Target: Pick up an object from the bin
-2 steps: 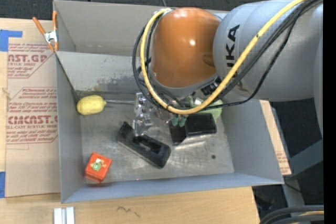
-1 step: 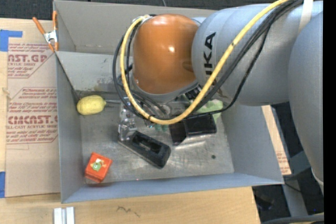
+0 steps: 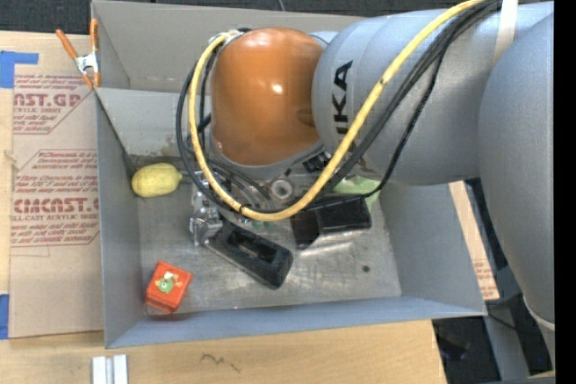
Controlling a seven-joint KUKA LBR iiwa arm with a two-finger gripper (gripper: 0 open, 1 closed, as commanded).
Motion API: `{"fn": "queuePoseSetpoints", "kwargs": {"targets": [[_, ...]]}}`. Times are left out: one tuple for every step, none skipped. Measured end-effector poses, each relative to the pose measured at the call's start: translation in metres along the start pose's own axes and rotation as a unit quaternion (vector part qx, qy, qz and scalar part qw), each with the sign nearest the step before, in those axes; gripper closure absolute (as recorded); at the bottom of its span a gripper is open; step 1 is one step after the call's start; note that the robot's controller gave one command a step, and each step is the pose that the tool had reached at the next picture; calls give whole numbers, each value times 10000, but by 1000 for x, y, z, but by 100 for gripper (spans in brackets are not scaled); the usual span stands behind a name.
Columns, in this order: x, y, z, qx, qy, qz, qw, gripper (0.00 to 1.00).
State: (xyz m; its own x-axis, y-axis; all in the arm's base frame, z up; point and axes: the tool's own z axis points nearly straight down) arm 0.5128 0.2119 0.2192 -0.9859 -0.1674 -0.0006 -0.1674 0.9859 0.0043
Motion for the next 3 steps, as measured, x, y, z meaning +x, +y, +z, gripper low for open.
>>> {"fn": "queuePoseSetpoints", "kwargs": {"targets": [[5, 1, 25, 29, -21, -452, 9990, 100], [-1, 9, 36, 12, 22, -556, 9985, 100], [-25, -44, 24, 12, -7, -584, 9983, 100]]}}
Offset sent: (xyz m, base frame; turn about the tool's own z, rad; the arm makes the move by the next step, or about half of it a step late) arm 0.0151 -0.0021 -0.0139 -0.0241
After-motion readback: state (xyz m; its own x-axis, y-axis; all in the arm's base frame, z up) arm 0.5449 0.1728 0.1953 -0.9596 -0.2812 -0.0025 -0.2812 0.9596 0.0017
